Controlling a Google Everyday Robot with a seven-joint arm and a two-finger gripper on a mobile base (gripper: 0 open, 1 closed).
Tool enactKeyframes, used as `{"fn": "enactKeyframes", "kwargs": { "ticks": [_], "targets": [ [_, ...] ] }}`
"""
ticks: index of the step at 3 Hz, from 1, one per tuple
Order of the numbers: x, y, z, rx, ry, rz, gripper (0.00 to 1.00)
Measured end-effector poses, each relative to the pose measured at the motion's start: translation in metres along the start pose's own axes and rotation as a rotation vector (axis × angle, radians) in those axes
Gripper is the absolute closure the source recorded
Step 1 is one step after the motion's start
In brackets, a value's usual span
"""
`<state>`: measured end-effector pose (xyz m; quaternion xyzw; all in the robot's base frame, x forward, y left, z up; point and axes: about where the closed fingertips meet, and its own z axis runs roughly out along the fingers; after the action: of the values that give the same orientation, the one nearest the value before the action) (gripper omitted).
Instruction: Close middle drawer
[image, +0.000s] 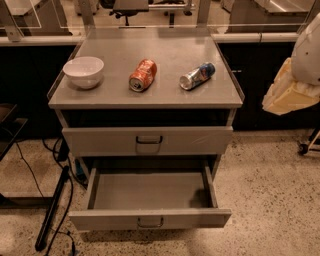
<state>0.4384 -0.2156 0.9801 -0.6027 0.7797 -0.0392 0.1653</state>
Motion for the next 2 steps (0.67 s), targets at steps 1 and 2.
{"fn": "enactKeyframes", "kwargs": {
  "ticks": [1,2],
  "targets": [
    [0.000,0.000,0.000,0.000,0.000,0.000,1.00],
    [0.003,0.011,0.010,-0.011,0.008,0.020,1.00]
  ]
}}
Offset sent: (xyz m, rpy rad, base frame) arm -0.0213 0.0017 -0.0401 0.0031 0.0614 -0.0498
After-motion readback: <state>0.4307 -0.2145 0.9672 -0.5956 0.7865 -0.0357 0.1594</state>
